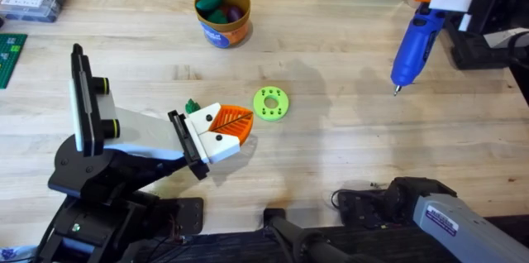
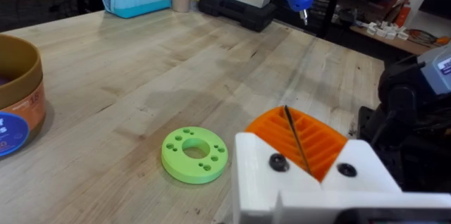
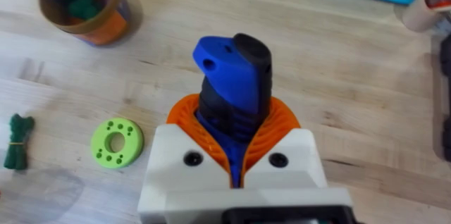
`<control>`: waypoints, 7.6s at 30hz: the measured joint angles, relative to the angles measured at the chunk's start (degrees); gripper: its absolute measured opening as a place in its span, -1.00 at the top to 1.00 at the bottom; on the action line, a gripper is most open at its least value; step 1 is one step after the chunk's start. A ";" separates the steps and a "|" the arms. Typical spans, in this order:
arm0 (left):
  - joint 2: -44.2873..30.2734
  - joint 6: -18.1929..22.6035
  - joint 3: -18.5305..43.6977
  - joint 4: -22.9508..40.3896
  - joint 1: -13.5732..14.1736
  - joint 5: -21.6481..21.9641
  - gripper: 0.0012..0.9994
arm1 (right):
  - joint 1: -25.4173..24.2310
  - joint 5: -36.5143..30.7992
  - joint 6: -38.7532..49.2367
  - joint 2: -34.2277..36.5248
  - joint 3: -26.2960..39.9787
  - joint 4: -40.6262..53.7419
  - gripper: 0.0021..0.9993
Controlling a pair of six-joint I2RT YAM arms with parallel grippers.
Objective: Pick up the gripper from the table and insert it into the empty holder that is missing its gripper. Then pick up a screw, insert it into the mounting hole, and use the screwdriver to tighten it. Finally, clean up the table by picking up the vegetable and placing it into the bucket.
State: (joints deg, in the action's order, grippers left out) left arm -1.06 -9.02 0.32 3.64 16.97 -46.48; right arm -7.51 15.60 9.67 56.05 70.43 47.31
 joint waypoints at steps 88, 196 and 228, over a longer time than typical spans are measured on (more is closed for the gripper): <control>0.00 -0.04 0.00 0.10 0.00 -0.08 0.96 | 53.84 19.60 -12.22 7.06 -23.73 -76.04 0.93; 0.00 -0.44 0.00 0.19 0.05 -0.28 0.96 | 53.47 17.83 -15.67 9.49 -23.71 -74.44 0.93; 0.00 -0.42 0.00 0.19 0.05 -0.24 0.96 | 50.13 18.09 -15.66 6.91 -23.77 -87.46 0.93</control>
State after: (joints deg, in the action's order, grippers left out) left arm -1.06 -9.44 0.32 3.84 17.02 -46.72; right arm 42.62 33.69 -5.99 62.96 46.65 -40.15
